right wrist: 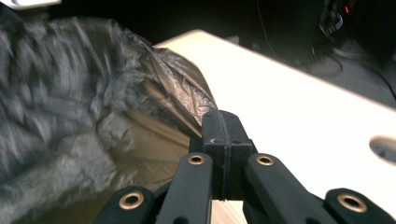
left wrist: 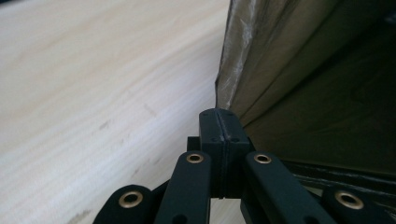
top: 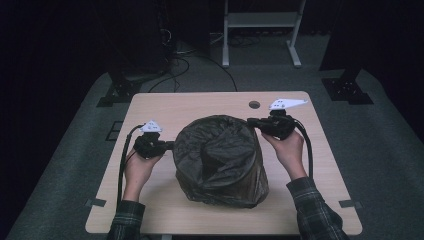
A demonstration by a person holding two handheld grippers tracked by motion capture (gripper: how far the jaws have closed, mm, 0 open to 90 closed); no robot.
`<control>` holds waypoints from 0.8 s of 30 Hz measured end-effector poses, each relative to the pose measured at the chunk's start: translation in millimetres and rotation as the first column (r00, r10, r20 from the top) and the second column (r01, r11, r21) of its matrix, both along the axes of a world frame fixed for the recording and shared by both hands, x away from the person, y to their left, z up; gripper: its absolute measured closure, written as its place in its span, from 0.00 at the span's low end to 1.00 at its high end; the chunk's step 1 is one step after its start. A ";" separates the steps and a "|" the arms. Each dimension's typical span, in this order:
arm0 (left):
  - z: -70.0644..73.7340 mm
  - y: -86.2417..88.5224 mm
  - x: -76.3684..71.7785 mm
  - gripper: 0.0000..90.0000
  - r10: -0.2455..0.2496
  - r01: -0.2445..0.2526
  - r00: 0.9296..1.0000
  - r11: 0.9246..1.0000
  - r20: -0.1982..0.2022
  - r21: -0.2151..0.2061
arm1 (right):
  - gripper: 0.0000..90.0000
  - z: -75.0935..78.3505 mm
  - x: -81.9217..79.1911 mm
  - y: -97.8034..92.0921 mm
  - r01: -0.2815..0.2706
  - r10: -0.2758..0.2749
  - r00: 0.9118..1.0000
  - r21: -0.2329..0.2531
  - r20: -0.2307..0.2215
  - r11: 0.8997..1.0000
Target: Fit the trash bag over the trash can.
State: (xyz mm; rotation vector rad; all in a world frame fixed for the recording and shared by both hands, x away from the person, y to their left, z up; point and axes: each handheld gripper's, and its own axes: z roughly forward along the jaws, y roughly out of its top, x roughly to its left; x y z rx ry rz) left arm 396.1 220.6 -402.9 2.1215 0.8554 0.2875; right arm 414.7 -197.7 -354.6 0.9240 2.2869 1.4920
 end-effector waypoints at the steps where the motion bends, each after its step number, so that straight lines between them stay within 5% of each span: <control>1: -4.1 0.6 0.8 1.00 0.004 -0.004 1.000 1.000 -0.011 0.006 | 1.00 -6.5 2.4 -1.0 0.009 -0.009 1.000 -0.007 -0.011 1.000; 7: -18.6 5.4 -0.8 1.00 0.004 -0.004 0.999 1.000 -0.040 0.005 | 1.00 -41.9 11.2 -6.8 0.041 -0.044 0.996 -0.045 -0.072 0.998; 9: -16.5 7.4 -2.3 1.00 -0.004 0.003 1.000 1.000 -0.028 -0.011 | 0.97 -42.1 11.0 -8.2 0.041 -0.043 0.996 -0.030 -0.078 0.999; 15: -2.0 19.4 -16.3 0.82 -0.016 0.016 1.000 0.999 0.003 -0.036 | 0.66 -10.0 0.5 -16.8 0.051 -0.051 0.998 0.029 -0.024 0.998; 24: -2.6 33.5 -61.7 0.48 -0.051 0.051 0.999 0.998 -0.003 0.031 | 0.39 41.4 -29.6 -17.5 -0.043 0.041 0.997 0.039 0.060 0.998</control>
